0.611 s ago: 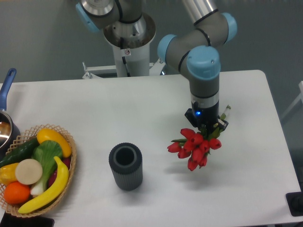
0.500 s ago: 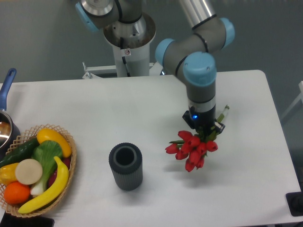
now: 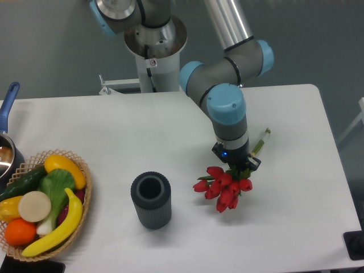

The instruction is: Place the flowers on the table

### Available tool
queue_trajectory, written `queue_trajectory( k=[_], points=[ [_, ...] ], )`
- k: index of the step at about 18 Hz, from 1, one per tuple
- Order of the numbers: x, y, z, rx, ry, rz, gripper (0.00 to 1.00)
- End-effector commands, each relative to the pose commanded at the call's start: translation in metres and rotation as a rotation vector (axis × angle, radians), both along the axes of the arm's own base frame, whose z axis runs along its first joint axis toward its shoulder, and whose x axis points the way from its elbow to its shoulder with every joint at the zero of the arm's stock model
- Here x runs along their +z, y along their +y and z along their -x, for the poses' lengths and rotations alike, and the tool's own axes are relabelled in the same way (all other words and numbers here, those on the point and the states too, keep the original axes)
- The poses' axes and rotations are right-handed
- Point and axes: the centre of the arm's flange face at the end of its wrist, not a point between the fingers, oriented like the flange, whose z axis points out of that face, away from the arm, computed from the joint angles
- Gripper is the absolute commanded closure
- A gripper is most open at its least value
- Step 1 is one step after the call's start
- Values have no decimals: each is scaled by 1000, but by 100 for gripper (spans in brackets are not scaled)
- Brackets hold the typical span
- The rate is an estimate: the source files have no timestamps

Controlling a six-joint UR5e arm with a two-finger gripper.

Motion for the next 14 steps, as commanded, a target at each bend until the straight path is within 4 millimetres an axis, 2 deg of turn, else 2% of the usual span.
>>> queue_trajectory(
  k=[2,4,5,6,9,11,12,13,14],
  points=[
    [0,5,0,9,0,-9,60],
    [1,6,0,16,-1,-18,24],
    [-1,5,0,16,-3,-16,10],
    [0,5,0,17,-1,-18,0],
    [2,1,0,10,4,-16,0],
    [2,-8,7,28,8,-21,2],
    [9,-14,13,32,22,-31,10],
    [21,-26,21,25,33,-41,10],
    [29,-32,24,9,41,-48,0]
  ],
)
